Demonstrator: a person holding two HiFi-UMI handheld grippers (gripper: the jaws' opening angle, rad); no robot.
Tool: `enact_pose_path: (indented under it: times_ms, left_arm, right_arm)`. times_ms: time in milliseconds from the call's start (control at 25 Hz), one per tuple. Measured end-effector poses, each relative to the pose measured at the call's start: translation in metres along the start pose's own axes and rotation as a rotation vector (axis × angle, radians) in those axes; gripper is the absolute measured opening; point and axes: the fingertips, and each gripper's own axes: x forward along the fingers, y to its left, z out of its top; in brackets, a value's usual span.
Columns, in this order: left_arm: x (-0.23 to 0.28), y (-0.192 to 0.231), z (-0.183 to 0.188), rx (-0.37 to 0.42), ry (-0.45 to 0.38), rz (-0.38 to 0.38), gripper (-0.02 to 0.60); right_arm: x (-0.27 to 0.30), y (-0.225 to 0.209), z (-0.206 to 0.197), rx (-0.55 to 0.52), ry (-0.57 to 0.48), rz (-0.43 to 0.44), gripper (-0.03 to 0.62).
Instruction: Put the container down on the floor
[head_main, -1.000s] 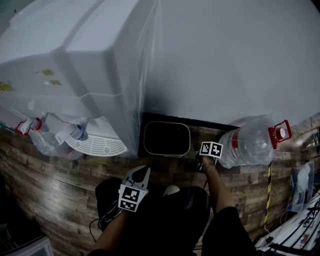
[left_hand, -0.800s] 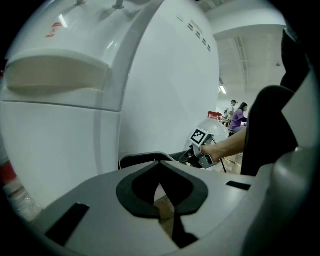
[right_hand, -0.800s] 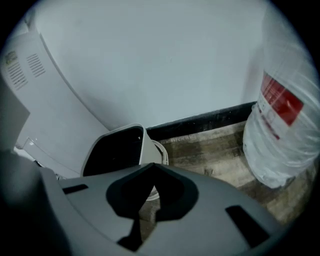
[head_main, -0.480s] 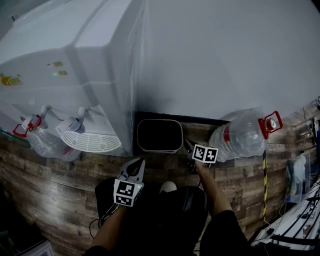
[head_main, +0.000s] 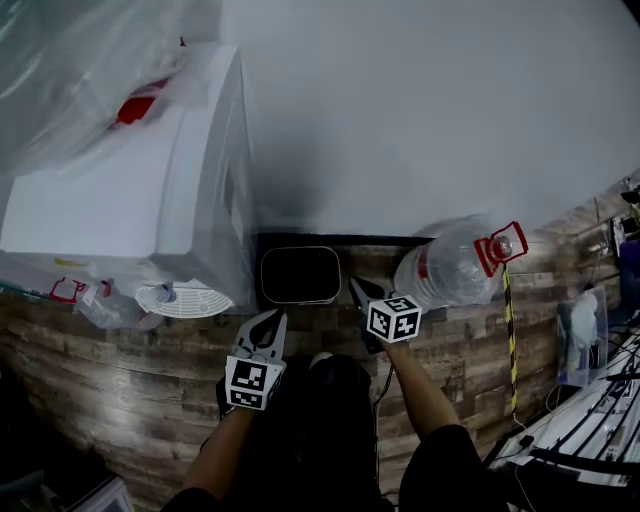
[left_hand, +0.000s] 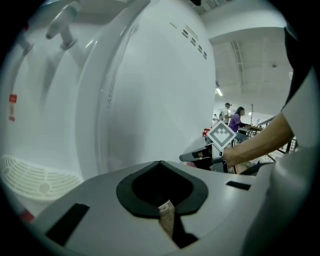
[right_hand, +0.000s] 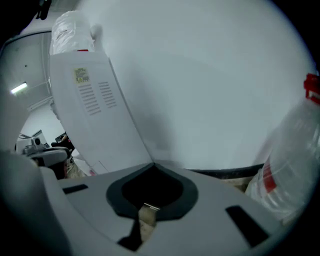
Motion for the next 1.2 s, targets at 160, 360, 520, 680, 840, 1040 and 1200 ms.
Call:
enact_pose_path:
  times_ms: [160,360,520,680,840,1040,1200]
  left_arm:
    - [-0.025,-0.015,0.05,-0.006,0.01,0.01,0.014]
    - [-0.061,-0.03,0.12,0.012,0.016,0.026,0.014]
    - [-0.091,-0.039,0.181,0.015,0.013,0.026,0.014]
    - [-0.12,-0.052,0.234,0.02,0.021,0.021,0.014]
    - [-0.134,-0.066,0.281,0.02,0.031,0.011,0.014]
    - [-0.17,-0.084,0.339,0.043,0.008,-0.015,0.014]
    - [-0.196,-0.094,0.379,0.037,-0.033,-0.024,0.014]
  right_arm:
    - [-0.04,0.031,0.042,-0.028,-0.015,-0.008,0.009]
    - [-0.096,0.073,0.102,-0.023,-0.064,-0.036,0.009]
    - [-0.139,0.108,0.145,-0.015,-0.076,-0.058,0.009]
    - [-0.181,0.145,0.179,-0.016,-0.068,-0.049,0.009]
    - [-0.215,0.163,0.21,-0.011,-0.074,-0.058,0.009]
    - [-0.259,0.203,0.247,0.009,-0.107,-0.071,0.009]
    - [-0.291,0.23,0.266,-0.015,-0.102,-0.078,0.009]
